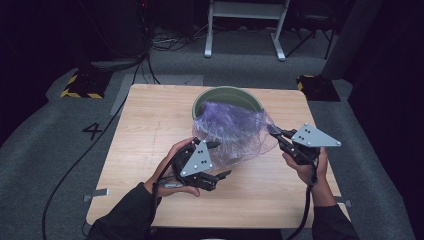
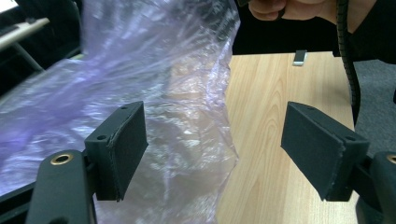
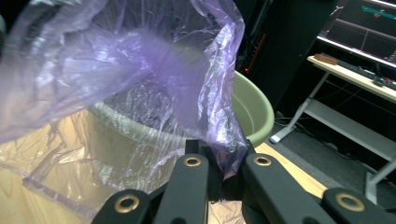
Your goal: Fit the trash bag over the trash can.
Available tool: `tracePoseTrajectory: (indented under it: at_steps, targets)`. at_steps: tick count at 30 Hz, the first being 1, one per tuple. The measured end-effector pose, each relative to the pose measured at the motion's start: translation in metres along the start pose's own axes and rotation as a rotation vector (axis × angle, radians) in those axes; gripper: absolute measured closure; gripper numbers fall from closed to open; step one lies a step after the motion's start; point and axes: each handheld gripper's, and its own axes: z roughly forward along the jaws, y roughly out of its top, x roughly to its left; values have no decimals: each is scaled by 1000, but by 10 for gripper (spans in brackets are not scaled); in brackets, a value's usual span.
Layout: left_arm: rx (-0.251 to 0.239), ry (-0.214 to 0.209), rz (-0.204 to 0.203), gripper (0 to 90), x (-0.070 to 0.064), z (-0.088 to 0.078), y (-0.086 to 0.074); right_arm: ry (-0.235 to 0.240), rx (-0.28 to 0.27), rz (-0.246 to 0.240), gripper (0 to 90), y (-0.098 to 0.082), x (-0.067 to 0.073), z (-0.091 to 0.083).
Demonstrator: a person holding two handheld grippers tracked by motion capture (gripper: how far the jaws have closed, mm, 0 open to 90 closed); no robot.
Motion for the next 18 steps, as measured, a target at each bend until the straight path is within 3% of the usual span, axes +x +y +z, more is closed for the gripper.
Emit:
tracePoseTrajectory:
  at_steps: [4,6,8,10,12,13,14,18]
  targets:
    - [29,28,4,285,0,8,0,14,1,-7,897,2,3,1]
    - [40,89,-12,324,3,11,-1,16,3,-9,895,2,4,1]
    - [39,109,-47,427,9,12,-3,20,4,-11,891,3,5,1]
    - [40,117,-57,552,14,12,-5,24,5,-17,888,3,6,2]
    - [46,125,-49,583,18,10,-8,24,8,-21,887,3,6,2]
    - [41,133,-40,655,19,9,-9,24,11,-22,887,2,7,3]
    - [28,141,-44,655,21,7,-11,24,11,-22,887,2,7,3]
    - [-35,154,-61,810,30,-6,-14,18,14,-13,887,1,4,3]
